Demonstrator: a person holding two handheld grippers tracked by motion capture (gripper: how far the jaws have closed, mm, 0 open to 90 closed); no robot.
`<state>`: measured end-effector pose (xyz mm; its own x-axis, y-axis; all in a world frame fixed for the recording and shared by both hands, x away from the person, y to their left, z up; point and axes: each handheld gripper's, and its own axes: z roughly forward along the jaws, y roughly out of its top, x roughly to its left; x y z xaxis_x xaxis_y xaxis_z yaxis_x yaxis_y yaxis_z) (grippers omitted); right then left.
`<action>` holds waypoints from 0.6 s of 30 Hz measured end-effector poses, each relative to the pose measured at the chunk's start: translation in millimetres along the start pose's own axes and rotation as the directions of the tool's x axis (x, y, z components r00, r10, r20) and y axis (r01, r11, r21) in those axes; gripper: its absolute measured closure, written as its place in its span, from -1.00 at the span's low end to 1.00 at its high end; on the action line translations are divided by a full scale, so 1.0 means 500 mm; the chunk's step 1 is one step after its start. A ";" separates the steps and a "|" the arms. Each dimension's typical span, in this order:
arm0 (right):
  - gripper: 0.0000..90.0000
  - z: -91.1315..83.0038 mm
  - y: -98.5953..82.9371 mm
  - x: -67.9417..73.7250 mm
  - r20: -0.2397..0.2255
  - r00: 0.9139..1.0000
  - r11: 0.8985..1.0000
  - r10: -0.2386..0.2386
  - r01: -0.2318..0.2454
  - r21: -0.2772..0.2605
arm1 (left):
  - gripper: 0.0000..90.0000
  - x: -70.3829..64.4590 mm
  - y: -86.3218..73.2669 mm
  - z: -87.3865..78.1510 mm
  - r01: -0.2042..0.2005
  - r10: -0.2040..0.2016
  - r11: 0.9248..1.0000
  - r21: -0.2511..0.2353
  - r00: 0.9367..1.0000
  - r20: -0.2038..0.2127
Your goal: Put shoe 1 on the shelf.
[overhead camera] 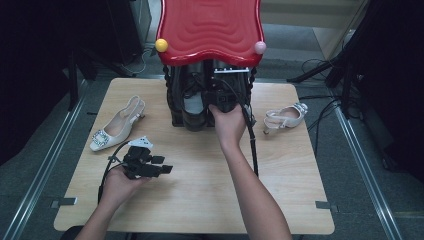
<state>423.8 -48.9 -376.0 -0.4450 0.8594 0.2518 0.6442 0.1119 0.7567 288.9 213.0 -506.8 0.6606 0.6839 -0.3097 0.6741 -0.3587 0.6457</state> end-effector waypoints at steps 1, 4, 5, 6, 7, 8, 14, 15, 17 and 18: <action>0.34 -0.003 0.000 0.000 -0.005 1.000 1.000 -0.005 0.005 0.001 | -0.04 0.000 0.000 0.000 0.000 0.000 1.000 -0.001 1.000 0.000; 0.35 -0.014 -0.006 0.003 -0.010 0.999 0.998 -0.049 0.050 0.031 | -0.04 0.000 0.000 0.000 0.001 -0.001 1.000 -0.001 1.000 -0.001; 0.35 -0.016 -0.007 0.003 -0.015 0.999 0.998 -0.049 0.050 0.032 | -0.04 0.001 0.000 0.000 0.001 -0.001 1.000 0.000 1.000 -0.002; 0.35 -0.022 -0.008 0.001 -0.032 0.998 0.998 -0.046 0.047 0.034 | -0.04 0.001 0.000 0.000 0.000 0.000 1.000 0.000 1.000 -0.004; 0.35 -0.028 -0.009 0.000 -0.040 0.998 0.998 -0.050 0.052 0.032 | -0.04 0.002 0.000 0.000 0.001 -0.001 1.000 -0.001 1.000 -0.005; 0.35 -0.032 -0.010 -0.001 -0.049 0.998 0.998 -0.050 0.052 0.034 | -0.04 0.001 0.000 -0.001 0.001 -0.001 1.000 -0.001 1.000 -0.006; 0.31 -0.072 -0.017 -0.002 -0.122 0.990 0.997 -0.067 0.070 0.020 | -0.04 0.001 0.000 0.000 0.000 0.000 1.000 -0.001 1.000 -0.006; 0.31 -0.076 -0.020 -0.002 -0.133 0.989 0.997 -0.068 0.071 0.021 | -0.04 0.002 0.000 0.000 0.001 -0.001 1.000 -0.001 1.000 -0.006; 0.37 -0.087 -0.027 -0.006 -0.155 0.985 0.996 -0.081 0.087 0.035 | -0.04 0.003 0.000 -0.001 -0.001 0.001 1.000 -0.003 1.000 -0.010; 0.37 -0.091 -0.031 -0.007 -0.165 0.983 0.995 -0.083 0.092 0.046 | -0.04 0.002 0.001 -0.001 0.004 -0.004 1.000 -0.005 1.000 -0.011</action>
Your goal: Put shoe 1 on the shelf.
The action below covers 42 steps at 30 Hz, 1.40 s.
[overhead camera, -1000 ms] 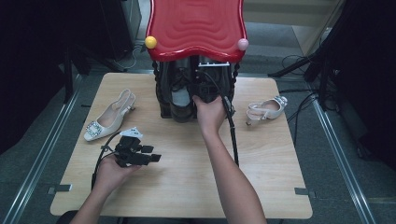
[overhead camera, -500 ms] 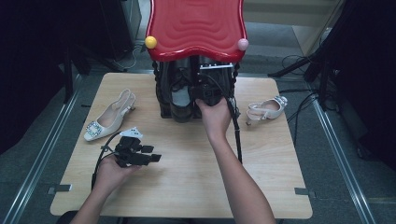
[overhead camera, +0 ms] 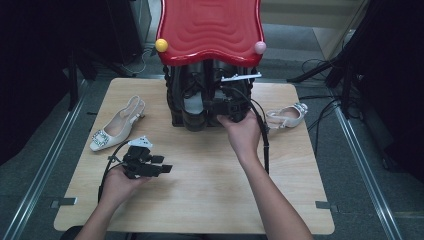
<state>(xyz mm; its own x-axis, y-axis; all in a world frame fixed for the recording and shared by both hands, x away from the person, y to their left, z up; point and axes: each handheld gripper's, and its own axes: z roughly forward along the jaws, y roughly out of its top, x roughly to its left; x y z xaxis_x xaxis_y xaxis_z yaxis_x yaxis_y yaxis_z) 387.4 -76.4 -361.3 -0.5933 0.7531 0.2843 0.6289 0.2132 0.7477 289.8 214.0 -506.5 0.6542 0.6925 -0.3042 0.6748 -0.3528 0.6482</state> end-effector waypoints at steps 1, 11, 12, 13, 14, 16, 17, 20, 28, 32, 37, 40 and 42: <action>0.37 -0.004 -0.004 -0.001 -0.009 1.000 1.000 -0.008 0.008 0.008 | -0.04 0.000 0.000 -0.001 0.006 -0.006 1.000 -0.006 1.000 0.003; 0.24 -0.051 -0.055 -0.019 -0.073 0.996 0.998 -0.045 0.041 -0.056 | -0.03 -0.005 0.011 -0.003 0.005 -0.004 1.000 -0.018 1.000 0.022; 0.20 -0.052 -0.058 -0.021 -0.074 0.996 0.997 -0.046 0.041 -0.067 | -0.03 -0.007 0.013 -0.004 0.002 -0.002 1.000 -0.019 1.000 0.021; 0.21 -0.053 -0.059 -0.021 -0.068 0.997 0.997 -0.046 0.041 -0.072 | -0.03 -0.009 0.016 -0.004 0.002 -0.001 1.000 -0.027 1.000 0.028; 0.21 -0.053 -0.060 -0.023 -0.065 0.997 0.996 -0.052 0.046 -0.077 | -0.03 -0.011 0.018 -0.004 -0.001 0.002 1.000 -0.029 1.000 0.031; 0.20 -0.050 -0.060 -0.025 -0.062 0.997 0.996 -0.054 0.050 -0.077 | -0.03 -0.016 0.022 -0.002 -0.011 0.012 1.000 -0.024 0.999 0.035; 0.19 -0.049 -0.060 -0.027 -0.070 0.996 0.996 -0.050 0.045 -0.079 | -0.03 -0.018 0.023 -0.002 -0.018 0.018 1.000 -0.023 0.999 0.029; 0.17 -0.054 -0.057 -0.027 -0.078 0.996 0.994 -0.049 0.042 -0.100 | 0.05 -0.025 0.033 -0.008 -0.025 0.026 0.999 -0.026 0.998 0.051; 0.31 -0.088 -0.062 -0.025 -0.108 0.991 0.993 -0.078 0.068 -0.098 | 0.42 -0.046 0.091 -0.035 -0.069 0.073 0.997 -0.043 0.994 0.080; 0.30 -0.102 -0.081 -0.026 -0.124 0.988 0.992 -0.090 0.078 -0.094 | 0.54 -0.055 0.134 -0.047 -0.094 0.097 0.995 -0.042 0.991 0.087; 0.26 -0.113 -0.109 -0.034 -0.139 0.986 0.994 -0.090 0.079 -0.081 | 0.64 -0.062 0.197 -0.069 -0.140 0.147 0.988 -0.071 0.984 0.098; 0.26 -0.113 -0.127 -0.039 -0.150 0.985 0.994 -0.090 0.080 -0.072 | 0.75 -0.052 0.235 -0.076 -0.144 0.152 0.986 -0.082 0.982 0.110; 0.27 -0.110 -0.140 -0.044 -0.158 0.982 0.994 -0.101 0.092 -0.061 | 0.93 -0.048 0.261 -0.084 -0.153 0.164 0.983 -0.099 0.979 0.117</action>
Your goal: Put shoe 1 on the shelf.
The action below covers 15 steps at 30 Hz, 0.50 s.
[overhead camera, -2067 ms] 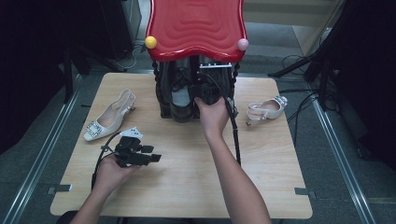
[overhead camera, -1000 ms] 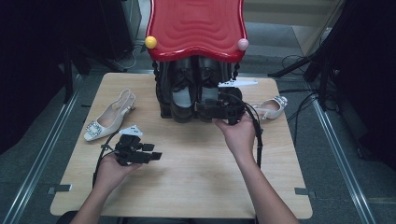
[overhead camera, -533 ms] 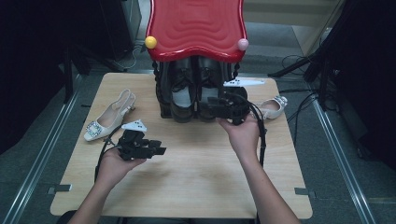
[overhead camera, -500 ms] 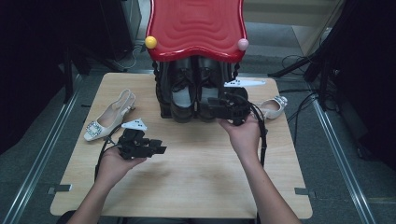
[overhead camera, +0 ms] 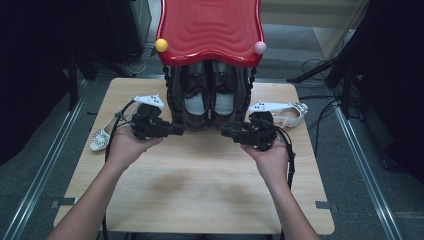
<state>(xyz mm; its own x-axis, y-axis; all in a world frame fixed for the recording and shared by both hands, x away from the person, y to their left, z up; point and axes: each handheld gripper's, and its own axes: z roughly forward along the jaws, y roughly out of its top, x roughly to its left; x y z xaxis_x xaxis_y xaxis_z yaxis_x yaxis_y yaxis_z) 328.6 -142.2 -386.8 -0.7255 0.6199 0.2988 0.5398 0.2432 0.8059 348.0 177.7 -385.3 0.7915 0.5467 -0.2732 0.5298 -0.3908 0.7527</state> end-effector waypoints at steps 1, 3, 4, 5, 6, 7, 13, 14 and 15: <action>0.27 0.001 -0.007 -0.002 -0.004 1.000 1.000 -0.013 0.013 0.001 | 0.96 0.001 0.009 -0.002 -0.003 0.003 1.000 -0.004 1.000 -0.002; 0.27 0.004 -0.018 -0.005 -0.006 1.000 1.000 -0.028 0.028 -0.002 | 0.99 0.003 0.035 -0.007 -0.020 0.020 1.000 -0.006 1.000 -0.013; 0.27 0.006 -0.024 -0.007 -0.008 1.000 1.000 -0.026 0.026 0.000 | 1.00 0.003 0.048 -0.009 -0.030 0.030 1.000 -0.001 0.999 -0.019; 0.26 0.008 -0.029 -0.010 -0.014 1.000 1.000 -0.018 0.018 0.005 | 0.99 0.003 0.062 -0.011 -0.040 0.040 0.999 0.000 0.999 -0.024; 0.26 0.012 -0.034 -0.014 -0.020 1.000 1.000 -0.013 0.013 0.008 | 0.99 0.003 0.075 -0.013 -0.050 0.050 0.999 0.002 0.998 -0.032; 0.25 0.015 -0.039 -0.017 -0.023 1.000 1.000 -0.010 0.010 0.010 | 0.99 0.003 0.088 -0.015 -0.058 0.059 0.998 0.005 0.998 -0.035; 0.23 0.028 -0.060 -0.024 -0.033 0.999 1.000 0.010 -0.010 0.022 | 0.99 0.014 0.165 -0.036 -0.087 0.086 0.996 -0.036 0.996 -0.027; 0.23 0.029 -0.062 -0.025 -0.034 0.999 1.000 0.013 -0.013 0.023 | 0.99 0.015 0.178 -0.039 -0.092 0.090 0.995 -0.038 0.995 -0.033; 0.22 0.031 -0.063 -0.025 -0.035 0.999 1.000 0.015 -0.014 0.028 | 0.99 0.016 0.190 -0.041 -0.097 0.095 0.995 -0.040 0.995 -0.040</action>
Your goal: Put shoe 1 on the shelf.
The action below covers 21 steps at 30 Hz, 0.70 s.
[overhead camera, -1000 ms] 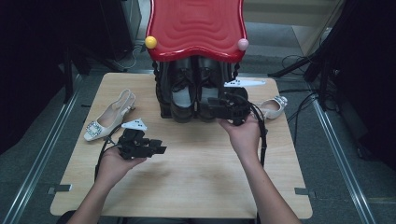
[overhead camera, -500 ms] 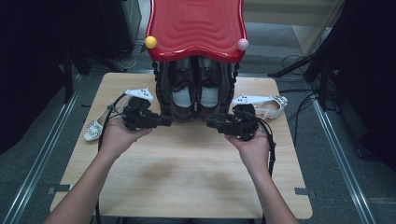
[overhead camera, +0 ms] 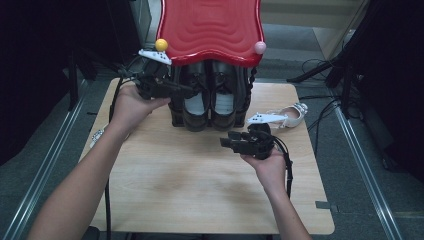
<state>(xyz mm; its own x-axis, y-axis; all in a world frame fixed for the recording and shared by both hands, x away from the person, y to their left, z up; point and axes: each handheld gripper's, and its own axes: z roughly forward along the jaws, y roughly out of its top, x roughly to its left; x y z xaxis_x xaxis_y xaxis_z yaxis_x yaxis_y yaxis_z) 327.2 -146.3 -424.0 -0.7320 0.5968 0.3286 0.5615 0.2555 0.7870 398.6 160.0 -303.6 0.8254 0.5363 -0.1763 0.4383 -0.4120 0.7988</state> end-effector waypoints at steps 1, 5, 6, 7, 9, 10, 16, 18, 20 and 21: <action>0.23 0.002 -0.001 -0.001 0.001 1.000 1.000 -0.001 0.001 0.009 | 0.99 0.003 0.012 -0.001 -0.003 0.003 1.000 -0.004 1.000 0.001; 0.23 0.010 -0.005 -0.002 0.000 1.000 1.000 -0.004 0.004 0.019 | 0.99 0.004 0.056 0.000 -0.015 0.015 1.000 -0.004 1.000 -0.015; 0.23 0.012 -0.006 -0.002 0.005 1.000 1.000 -0.007 0.007 0.024 | 0.98 0.003 0.067 0.001 -0.024 0.024 1.000 0.002 1.000 -0.015; 0.23 0.015 -0.007 -0.003 0.006 1.000 0.999 -0.013 0.013 0.029 | 0.98 0.002 0.079 0.002 -0.033 0.034 0.999 0.004 0.999 -0.019; 0.23 0.020 -0.009 -0.006 0.004 1.000 0.999 -0.009 0.009 0.036 | 0.97 -0.002 0.101 0.005 -0.037 0.038 0.999 0.004 0.999 -0.016; 0.24 0.022 -0.010 -0.007 0.002 1.000 0.999 -0.002 0.002 0.037 | 0.97 -0.003 0.112 0.006 -0.040 0.040 0.999 0.001 0.999 -0.008; 0.27 0.032 -0.013 -0.015 -0.007 1.000 0.999 0.004 -0.004 0.042 | 0.99 0.003 0.175 0.020 -0.056 0.056 0.998 0.002 0.998 -0.006; 0.27 0.032 -0.013 -0.017 -0.008 1.000 0.999 0.008 -0.007 0.044 | 0.99 0.007 0.192 0.023 -0.059 0.060 0.998 0.004 0.998 -0.014; 0.29 0.030 -0.012 -0.020 -0.010 1.000 0.999 0.009 -0.009 0.037 | 0.99 0.009 0.213 0.028 -0.077 0.077 0.997 0.015 0.996 -0.033; 0.30 0.030 -0.012 -0.022 -0.008 1.000 0.999 0.009 -0.009 0.031 | 0.99 0.010 0.218 0.030 -0.080 0.080 0.997 0.019 0.996 -0.034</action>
<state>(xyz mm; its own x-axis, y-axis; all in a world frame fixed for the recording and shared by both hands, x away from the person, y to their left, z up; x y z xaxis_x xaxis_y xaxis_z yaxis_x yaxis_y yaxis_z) 337.8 -143.2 -439.9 -0.7300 0.5931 0.3396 0.5794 0.2735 0.7678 455.5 106.8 -226.1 0.8456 0.5258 -0.0920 0.3775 -0.4671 0.7996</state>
